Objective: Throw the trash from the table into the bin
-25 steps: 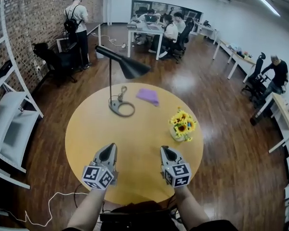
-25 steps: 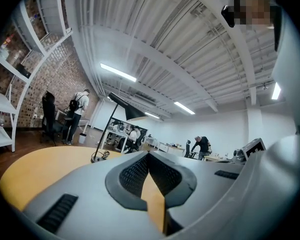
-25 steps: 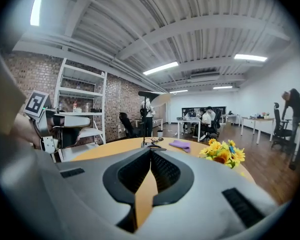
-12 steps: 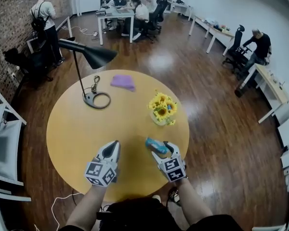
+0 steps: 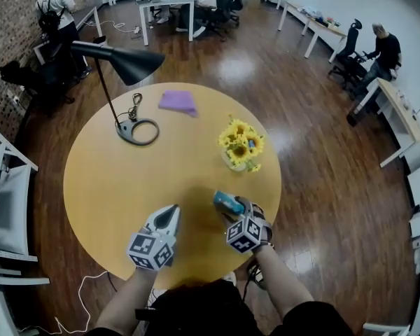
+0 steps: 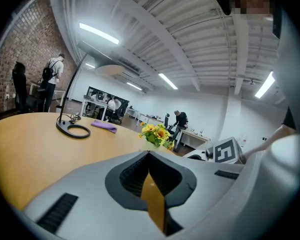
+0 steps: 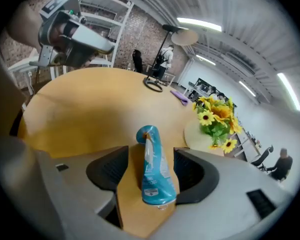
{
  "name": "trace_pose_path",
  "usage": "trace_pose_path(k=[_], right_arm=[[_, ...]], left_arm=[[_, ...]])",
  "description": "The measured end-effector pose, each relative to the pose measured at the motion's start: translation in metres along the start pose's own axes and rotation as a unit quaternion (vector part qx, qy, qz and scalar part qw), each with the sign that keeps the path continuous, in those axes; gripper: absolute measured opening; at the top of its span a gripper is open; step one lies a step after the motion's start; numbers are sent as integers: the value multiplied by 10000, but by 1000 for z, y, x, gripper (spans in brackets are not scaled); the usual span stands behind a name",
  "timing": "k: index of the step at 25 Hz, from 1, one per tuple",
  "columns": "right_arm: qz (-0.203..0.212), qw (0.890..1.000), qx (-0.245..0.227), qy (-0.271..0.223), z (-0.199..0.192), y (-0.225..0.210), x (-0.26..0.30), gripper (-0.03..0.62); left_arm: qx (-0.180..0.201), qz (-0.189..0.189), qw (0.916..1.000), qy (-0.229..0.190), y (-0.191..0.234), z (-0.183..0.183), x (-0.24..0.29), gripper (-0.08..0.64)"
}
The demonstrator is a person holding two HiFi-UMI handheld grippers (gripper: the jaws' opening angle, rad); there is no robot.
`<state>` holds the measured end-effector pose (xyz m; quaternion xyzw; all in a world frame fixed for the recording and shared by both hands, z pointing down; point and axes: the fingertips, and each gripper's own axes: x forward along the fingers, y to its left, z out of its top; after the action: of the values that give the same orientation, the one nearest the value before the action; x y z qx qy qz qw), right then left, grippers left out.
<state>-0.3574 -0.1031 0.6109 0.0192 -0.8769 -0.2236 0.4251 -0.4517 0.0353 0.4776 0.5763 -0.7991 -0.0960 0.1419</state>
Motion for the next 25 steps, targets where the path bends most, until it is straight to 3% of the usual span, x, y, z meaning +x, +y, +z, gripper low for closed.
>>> trace_pose_path(k=[5,11,14,15,19,25], right_arm=[[116,9968,-458,639,-17,2,32,290],[400,9937,-273,1014,-23,2,47,261],[475,9929,-352,1033,-22,3,48,205],[450,9927,-406,1044,-23,1,48,118],[364,9921,-453,1110,-27,-3,50,103],[-20,9974,-278,668,-7,-11,32,95]], left_arm=[[-196,162,9996,143,10,-12,-8,0],[-392,376,9983,223,31,-18,-19,0],[-459,433,9978,221,37,-22,-23,0],[-464,426,9978,225,38,-22,-23,0],[-459,402,9979,209,38,-22,-25,0],[-359,270,9988,196,33,-18,-25,0]])
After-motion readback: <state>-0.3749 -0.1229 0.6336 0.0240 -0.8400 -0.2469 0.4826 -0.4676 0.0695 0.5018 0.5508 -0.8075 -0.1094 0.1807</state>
